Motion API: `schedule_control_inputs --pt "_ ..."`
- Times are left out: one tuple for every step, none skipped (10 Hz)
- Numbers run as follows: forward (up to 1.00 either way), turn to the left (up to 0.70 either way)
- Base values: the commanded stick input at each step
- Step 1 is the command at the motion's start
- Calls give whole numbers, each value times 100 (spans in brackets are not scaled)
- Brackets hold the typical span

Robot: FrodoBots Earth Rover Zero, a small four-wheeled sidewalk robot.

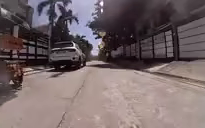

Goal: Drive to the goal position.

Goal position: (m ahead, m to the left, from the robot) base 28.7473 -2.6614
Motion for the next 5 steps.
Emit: schedule_control_inputs --pt "100 0" --pt "100 0" --pt "100 0" --pt "100 0" --pt "100 0"
